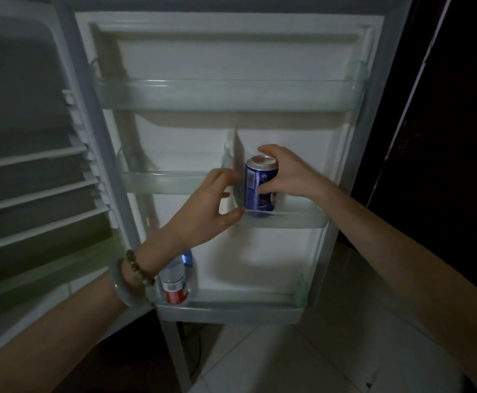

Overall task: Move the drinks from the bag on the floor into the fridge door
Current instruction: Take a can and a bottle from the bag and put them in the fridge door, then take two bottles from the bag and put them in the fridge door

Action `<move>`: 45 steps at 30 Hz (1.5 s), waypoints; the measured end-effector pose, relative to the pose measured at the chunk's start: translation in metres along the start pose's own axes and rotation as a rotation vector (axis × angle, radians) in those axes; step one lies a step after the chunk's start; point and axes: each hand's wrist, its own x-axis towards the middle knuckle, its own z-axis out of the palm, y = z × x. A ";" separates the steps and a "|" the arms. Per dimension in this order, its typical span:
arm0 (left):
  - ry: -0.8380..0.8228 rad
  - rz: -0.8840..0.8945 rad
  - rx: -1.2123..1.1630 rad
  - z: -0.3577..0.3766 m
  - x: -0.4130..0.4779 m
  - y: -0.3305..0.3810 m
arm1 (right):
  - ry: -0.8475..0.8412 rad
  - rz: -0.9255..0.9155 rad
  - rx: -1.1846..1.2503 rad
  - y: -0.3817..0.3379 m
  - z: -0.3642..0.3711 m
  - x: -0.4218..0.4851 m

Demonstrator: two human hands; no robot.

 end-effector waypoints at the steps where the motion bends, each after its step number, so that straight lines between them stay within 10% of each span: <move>1: -0.015 0.005 0.025 0.001 -0.003 -0.002 | 0.002 0.006 0.051 -0.001 0.002 0.000; 17: -0.205 -0.026 0.209 0.021 -0.023 -0.010 | 0.040 0.042 0.222 0.003 0.009 -0.009; 23: -0.177 -0.028 0.442 0.013 -0.041 -0.008 | 0.306 -0.253 -0.015 -0.022 0.001 -0.070; 33: -0.082 -0.238 0.775 -0.019 -0.175 -0.010 | -0.066 -0.679 -0.084 -0.067 0.139 -0.122; 45: -0.293 -1.062 0.840 -0.052 -0.469 -0.003 | -0.569 -0.931 -0.256 -0.116 0.389 -0.176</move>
